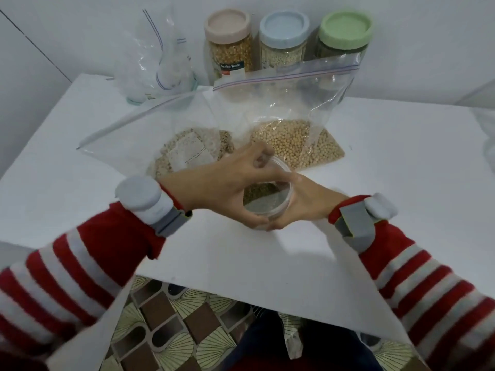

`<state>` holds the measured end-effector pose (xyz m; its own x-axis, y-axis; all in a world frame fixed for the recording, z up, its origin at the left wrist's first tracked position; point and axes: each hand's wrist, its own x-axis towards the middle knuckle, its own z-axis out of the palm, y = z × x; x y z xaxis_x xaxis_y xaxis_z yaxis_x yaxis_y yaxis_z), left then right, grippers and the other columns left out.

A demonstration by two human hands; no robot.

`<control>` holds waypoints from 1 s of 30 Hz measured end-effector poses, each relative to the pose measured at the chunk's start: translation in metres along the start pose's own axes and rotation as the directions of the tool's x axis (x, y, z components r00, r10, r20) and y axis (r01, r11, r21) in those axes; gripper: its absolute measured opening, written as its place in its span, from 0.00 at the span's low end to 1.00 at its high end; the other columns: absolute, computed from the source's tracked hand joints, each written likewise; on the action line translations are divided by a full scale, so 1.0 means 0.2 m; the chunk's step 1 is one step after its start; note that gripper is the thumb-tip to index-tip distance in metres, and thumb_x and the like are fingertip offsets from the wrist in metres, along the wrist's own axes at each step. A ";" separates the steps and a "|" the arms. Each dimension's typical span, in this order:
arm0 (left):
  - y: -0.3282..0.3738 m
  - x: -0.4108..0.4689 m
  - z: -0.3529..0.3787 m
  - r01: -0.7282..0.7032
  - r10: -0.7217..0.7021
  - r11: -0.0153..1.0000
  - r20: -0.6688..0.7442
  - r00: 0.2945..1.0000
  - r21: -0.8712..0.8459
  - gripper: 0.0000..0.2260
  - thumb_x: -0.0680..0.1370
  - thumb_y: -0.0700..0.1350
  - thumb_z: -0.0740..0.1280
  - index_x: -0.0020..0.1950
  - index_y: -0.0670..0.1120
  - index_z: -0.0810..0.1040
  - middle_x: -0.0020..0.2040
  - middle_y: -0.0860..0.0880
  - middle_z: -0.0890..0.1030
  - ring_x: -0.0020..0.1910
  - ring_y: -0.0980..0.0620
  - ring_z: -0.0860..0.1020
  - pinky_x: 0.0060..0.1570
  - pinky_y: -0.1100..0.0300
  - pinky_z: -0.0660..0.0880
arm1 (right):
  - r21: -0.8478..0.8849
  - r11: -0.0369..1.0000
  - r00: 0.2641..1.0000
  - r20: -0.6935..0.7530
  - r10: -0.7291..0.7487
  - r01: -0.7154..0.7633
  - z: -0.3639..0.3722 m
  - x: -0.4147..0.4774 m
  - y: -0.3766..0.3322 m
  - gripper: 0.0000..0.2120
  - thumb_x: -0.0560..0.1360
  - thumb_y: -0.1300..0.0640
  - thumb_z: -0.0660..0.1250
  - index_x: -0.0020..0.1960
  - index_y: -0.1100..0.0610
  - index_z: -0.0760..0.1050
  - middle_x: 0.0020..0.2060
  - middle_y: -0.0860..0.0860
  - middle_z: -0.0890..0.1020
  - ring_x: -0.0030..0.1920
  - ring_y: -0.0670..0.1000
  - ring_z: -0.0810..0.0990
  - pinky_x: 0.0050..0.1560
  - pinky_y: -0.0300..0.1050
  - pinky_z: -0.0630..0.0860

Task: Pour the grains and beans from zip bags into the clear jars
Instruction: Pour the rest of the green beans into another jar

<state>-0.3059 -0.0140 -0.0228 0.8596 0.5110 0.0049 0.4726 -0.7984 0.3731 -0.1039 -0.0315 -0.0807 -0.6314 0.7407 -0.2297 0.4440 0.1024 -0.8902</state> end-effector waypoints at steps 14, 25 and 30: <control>0.06 0.42 0.04 0.054 -0.122 0.981 -0.380 0.917 -0.185 0.33 0.74 0.60 0.69 0.75 0.47 0.65 0.74 0.44 0.63 0.75 0.50 0.61 0.74 0.53 0.61 | 0.344 0.937 0.703 -0.681 0.206 0.058 -0.26 -0.43 0.26 0.48 0.60 0.62 0.83 0.71 0.51 0.59 0.67 0.48 0.71 0.67 0.45 0.72 0.63 0.38 0.73; -0.39 0.74 -0.01 0.418 -0.387 0.903 -0.609 0.692 -0.099 0.19 0.75 0.37 0.59 0.65 0.38 0.73 0.61 0.38 0.77 0.61 0.39 0.74 0.64 0.52 0.68 | 0.329 0.944 0.228 -0.921 0.316 0.023 -0.98 -0.10 0.54 0.53 0.59 0.53 0.84 0.74 0.58 0.55 0.68 0.53 0.66 0.67 0.50 0.67 0.69 0.40 0.64; -0.48 0.69 -0.05 0.574 -0.423 0.798 -0.509 0.750 0.182 0.13 0.75 0.41 0.62 0.57 0.37 0.78 0.51 0.32 0.77 0.50 0.31 0.76 0.47 0.41 0.72 | 0.396 0.918 0.199 -0.899 0.390 -0.007 -0.97 0.00 0.57 0.60 0.60 0.52 0.84 0.78 0.61 0.48 0.76 0.56 0.58 0.76 0.55 0.57 0.77 0.49 0.53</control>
<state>-0.2352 0.1361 -0.0481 0.3453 0.8829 0.3182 0.9061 -0.4020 0.1321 0.0704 0.1091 -0.1050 0.6193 0.7842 -0.0388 0.1600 -0.1744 -0.9716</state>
